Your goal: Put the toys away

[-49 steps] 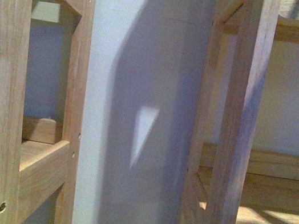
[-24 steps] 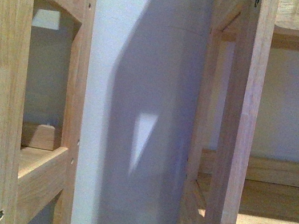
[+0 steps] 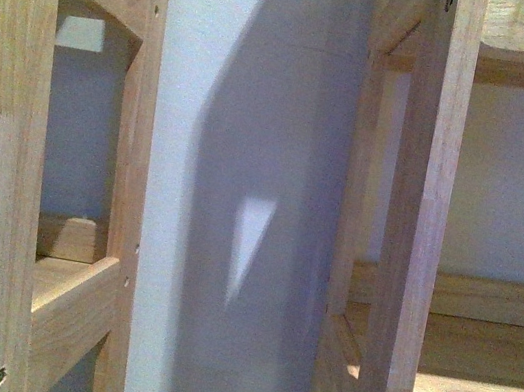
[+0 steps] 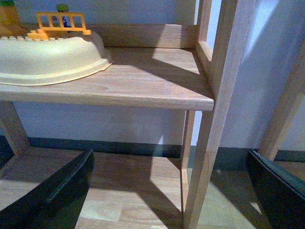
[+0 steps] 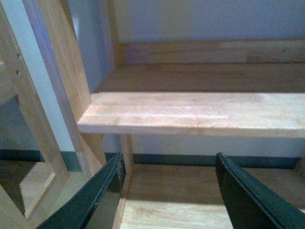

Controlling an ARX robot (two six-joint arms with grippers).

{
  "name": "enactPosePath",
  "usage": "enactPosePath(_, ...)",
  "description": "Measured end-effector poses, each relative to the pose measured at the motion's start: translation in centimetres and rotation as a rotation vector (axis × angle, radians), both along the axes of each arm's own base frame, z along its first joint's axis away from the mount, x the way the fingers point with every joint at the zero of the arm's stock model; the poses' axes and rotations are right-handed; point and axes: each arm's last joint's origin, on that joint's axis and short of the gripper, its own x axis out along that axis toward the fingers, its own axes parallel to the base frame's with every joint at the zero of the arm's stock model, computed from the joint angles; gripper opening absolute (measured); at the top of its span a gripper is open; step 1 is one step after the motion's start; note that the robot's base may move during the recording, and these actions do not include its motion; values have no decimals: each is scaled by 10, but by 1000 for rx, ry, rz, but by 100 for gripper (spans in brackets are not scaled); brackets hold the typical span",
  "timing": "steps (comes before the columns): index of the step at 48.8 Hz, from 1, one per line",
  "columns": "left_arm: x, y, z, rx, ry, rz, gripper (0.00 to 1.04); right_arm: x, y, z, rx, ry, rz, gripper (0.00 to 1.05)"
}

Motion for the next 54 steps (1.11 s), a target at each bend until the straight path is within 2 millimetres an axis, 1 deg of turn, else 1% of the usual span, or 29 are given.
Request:
enactPosePath(3,0,0,0,0,0,0,99,1,0,-10,-6,12,-1,47)
enactPosePath(9,0,0,0,0,0,0,99,-1,0,-14,-18,-9,-2,21)
enactPosePath(13,0,0,0,0,0,0,99,-1,0,-19,-18,-4,-1,7)
enactPosePath(15,0,0,0,0,0,0,99,-1,0,-20,-19,-3,-1,3)
enactPosePath(39,0,0,0,0,0,0,99,-1,0,-34,-22,-10,-1,3)
enactPosePath(43,0,0,0,0,0,0,99,-1,0,-41,-22,-10,-1,4)
enactPosePath(54,0,0,0,0,0,0,99,-1,0,-41,-22,-16,-2,3)
